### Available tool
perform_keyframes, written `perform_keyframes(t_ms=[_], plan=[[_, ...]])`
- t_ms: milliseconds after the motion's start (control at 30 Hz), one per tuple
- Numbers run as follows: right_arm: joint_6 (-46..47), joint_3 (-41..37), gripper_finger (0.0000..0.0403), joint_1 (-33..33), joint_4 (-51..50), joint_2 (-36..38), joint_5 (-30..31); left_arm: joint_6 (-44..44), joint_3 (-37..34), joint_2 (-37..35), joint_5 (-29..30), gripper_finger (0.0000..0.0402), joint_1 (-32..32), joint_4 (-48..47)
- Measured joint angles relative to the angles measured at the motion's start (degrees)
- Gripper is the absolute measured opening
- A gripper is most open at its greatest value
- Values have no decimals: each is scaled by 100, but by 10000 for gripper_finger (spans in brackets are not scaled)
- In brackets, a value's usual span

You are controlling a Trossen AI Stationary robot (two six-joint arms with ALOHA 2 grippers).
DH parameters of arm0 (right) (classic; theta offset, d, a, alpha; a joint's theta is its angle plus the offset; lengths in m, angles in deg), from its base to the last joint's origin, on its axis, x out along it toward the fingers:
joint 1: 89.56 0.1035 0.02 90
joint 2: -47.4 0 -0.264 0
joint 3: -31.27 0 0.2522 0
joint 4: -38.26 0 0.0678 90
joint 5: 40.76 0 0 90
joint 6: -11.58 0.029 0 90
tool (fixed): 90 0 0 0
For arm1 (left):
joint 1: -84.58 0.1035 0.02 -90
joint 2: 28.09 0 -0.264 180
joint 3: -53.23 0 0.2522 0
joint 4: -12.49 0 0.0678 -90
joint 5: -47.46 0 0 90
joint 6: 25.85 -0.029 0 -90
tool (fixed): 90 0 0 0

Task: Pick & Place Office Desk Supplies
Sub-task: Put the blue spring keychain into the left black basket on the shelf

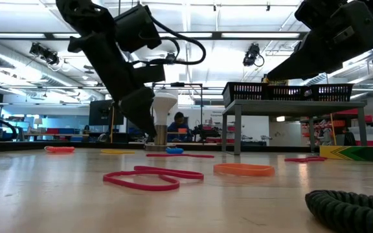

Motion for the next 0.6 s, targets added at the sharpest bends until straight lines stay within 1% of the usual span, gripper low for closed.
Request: perform_keyframes(t_ms=[133, 200, 300, 400, 500, 600], plan=[[0, 0, 13, 0, 0, 0, 1, -489, 0, 2, -77, 170, -6, -37], [0, 0, 13, 0, 0, 0, 1, -632, 0, 2, -272, 170, 54, -27], [2, 0, 13, 0, 0, 0, 1, -616, 0, 2, -607, 170, 206, -1], [2, 0, 13, 0, 0, 0, 1, -589, 0, 2, -674, 170, 381, 35], [2, 0, 13, 0, 0, 0, 1, -784, 0, 2, -816, 170, 590, 272], [2, 0, 13, 0, 0, 0, 1, -943, 39, 96, -1033, 170, 844, 728]])
